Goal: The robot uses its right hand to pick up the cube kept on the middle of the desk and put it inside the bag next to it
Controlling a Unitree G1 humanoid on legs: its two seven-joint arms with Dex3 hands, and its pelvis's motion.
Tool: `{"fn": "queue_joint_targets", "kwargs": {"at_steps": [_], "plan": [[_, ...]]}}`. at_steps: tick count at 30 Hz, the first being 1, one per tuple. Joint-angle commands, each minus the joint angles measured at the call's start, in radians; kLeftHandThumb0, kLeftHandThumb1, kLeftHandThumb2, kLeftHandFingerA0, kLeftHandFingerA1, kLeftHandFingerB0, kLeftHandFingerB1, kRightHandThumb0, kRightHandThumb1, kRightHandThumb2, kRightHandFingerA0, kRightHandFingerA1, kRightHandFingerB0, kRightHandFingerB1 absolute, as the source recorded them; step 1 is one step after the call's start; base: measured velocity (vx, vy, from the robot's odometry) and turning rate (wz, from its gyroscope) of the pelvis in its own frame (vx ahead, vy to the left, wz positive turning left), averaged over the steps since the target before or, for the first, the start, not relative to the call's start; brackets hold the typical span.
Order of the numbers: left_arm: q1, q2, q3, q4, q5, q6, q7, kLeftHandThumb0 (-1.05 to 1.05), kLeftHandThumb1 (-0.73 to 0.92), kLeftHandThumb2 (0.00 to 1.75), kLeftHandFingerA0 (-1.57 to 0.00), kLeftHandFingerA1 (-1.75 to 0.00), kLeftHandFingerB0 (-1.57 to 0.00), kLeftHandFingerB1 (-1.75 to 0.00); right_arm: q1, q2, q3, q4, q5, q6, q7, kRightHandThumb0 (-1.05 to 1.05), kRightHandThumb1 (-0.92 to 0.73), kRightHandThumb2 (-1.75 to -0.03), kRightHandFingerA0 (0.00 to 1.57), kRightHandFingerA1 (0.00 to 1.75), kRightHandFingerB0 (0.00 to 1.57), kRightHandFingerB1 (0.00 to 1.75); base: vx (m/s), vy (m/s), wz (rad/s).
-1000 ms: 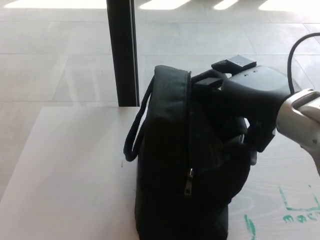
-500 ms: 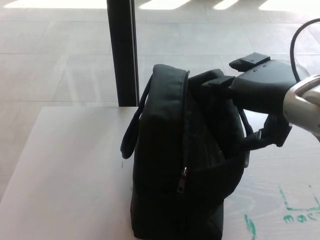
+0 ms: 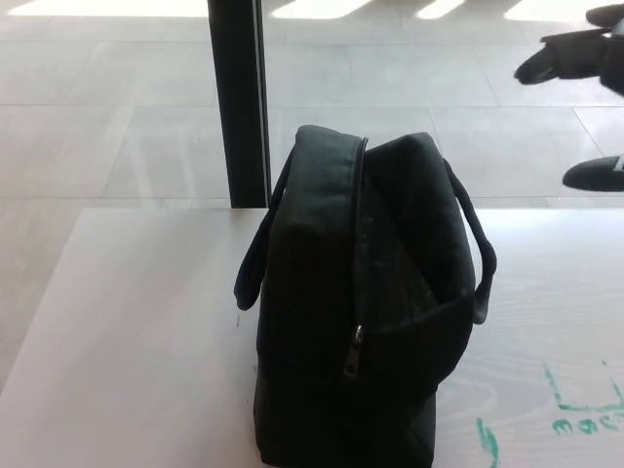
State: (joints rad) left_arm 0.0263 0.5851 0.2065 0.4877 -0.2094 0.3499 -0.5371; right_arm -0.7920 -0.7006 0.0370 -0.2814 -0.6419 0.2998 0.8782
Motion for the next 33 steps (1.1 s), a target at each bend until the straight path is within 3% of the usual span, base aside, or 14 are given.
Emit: {"fn": "queue_joint_targets", "kwargs": {"at_steps": [1,3,4,5,16,19,20,21,22,23,28,31,32,33], "plan": [[0.044,-0.001,-0.008,-0.006,-0.001,-0.006,-0.044,-0.6,0.4,0.86,-0.21,-0.57,-0.41,-0.6,0.353,0.022,-0.514,-0.018,0.187,0.182,-0.016,-0.55,-0.66,-0.6,0.21,0.36,0.27,0.31,0.0,0.0,0.0],[0.046,-0.001,-0.011,-0.01,0.002,-0.005,-0.041,-0.59,0.4,0.87,-0.21,-0.57,-0.41,-0.6,0.434,0.061,-0.598,0.006,0.193,0.177,-0.056,-0.55,-0.65,-0.6,0.21,0.36,0.28,0.3,0.0,0.0,0.0],[0.045,-0.004,-0.007,-0.011,0.001,0.001,-0.032,-0.65,0.52,0.58,-0.3,-0.56,-0.45,-0.46,0.466,0.087,-0.639,0.023,0.205,0.169,-0.083,-0.57,-0.51,-0.78,0.16,0.47,0.2,0.41,0.0,0.0,0.0],[0.042,-0.009,0.0,-0.012,-0.002,0.014,-0.017,-0.61,0.54,0.56,-0.31,-0.56,-0.45,-0.46,0.534,0.134,-0.714,0.061,0.221,0.142,-0.141,-0.49,-0.64,-0.6,0.2,0.39,0.27,0.31,0.0,0.0,0.0],[0.014,-0.031,0.016,0.011,-0.016,0.045,0.014,-0.57,0.52,0.56,-0.34,-0.58,-0.49,-0.48,0.89,0.302,-0.932,0.492,0.195,-0.099,-0.694,-0.47,-0.6,-0.58,0.35,0.55,0.4,0.36,0.0,0.0,0.0],[0.013,-0.032,0.014,0.02,-0.012,0.035,0.016,-0.6,0.52,0.56,-0.35,-0.59,-0.47,-0.48,0.909,0.313,-0.98,0.531,0.233,-0.095,-0.697,-0.45,-0.62,-0.59,0.3,0.51,0.38,0.35,0.0,0.0,0.0],[0.011,-0.027,0.017,0.026,-0.008,0.037,0.026,-0.61,0.39,0.83,-0.29,-0.59,-0.44,-0.59,0.933,0.318,-1.005,0.56,0.247,-0.094,-0.701,-0.44,-0.62,-0.59,0.34,0.49,0.37,0.35,0.0,0.0,0.0],[0.009,-0.024,0.019,0.026,-0.009,0.042,0.027,-0.58,0.51,0.55,-0.35,-0.57,-0.47,-0.47,0.937,0.319,-1.011,0.578,0.251,-0.104,-0.72,-0.44,-0.62,-0.59,0.34,0.49,0.37,0.36,0.0,0.0,0.0],[0.008,-0.022,0.019,0.029,-0.009,0.042,0.023,-0.58,0.51,0.55,-0.34,-0.58,-0.47,-0.47,0.943,0.318,-1.017,0.59,0.256,-0.116,-0.731,-0.43,-0.62,-0.58,0.36,0.49,0.36,0.36,0.0,0.0,0.0],[0.009,-0.021,0.019,0.029,-0.011,0.045,0.018,-0.56,0.38,0.83,-0.25,-0.58,-0.43,-0.6,0.948,0.315,-1.024,0.604,0.259,-0.119,-0.739,-0.42,-0.62,-0.58,0.38,0.48,0.36,0.36,0.0,0.0,0.0],[0.023,-0.007,-0.003,0.028,0.013,0.013,0.006,-0.65,0.42,0.85,-0.25,-0.57,-0.43,-0.59,0.975,0.312,-1.02,0.646,0.252,-0.133,-0.77,-0.44,-0.64,-0.59,0.39,0.52,0.38,0.35,0.0,0.0,0.0],[0.014,-0.01,-0.002,0.04,0.014,0.025,0.017,-0.65,0.42,0.84,-0.26,-0.57,-0.44,-0.58,0.989,0.32,-1.007,0.673,0.252,-0.143,-0.782,-0.45,-0.63,-0.58,0.42,0.5,0.37,0.36,0.0,0.0,0.0],[0.012,-0.011,-0.001,0.042,0.012,0.027,0.018,-0.62,0.52,0.56,-0.34,-0.55,-0.48,-0.47,0.992,0.32,-1.003,0.68,0.249,-0.142,-0.787,-0.47,-0.63,-0.58,0.38,0.5,0.38,0.35,0.0,0.0,0.0],[0.012,-0.013,0.004,0.039,0.008,0.032,0.021,-0.59,0.39,0.85,-0.28,-0.58,-0.45,-0.6,0.995,0.317,-0.995,0.692,0.241,-0.131,-0.79,-0.49,-0.64,-0.59,0.36,0.48,0.37,0.34,0.0,0.0,0.0]]}}
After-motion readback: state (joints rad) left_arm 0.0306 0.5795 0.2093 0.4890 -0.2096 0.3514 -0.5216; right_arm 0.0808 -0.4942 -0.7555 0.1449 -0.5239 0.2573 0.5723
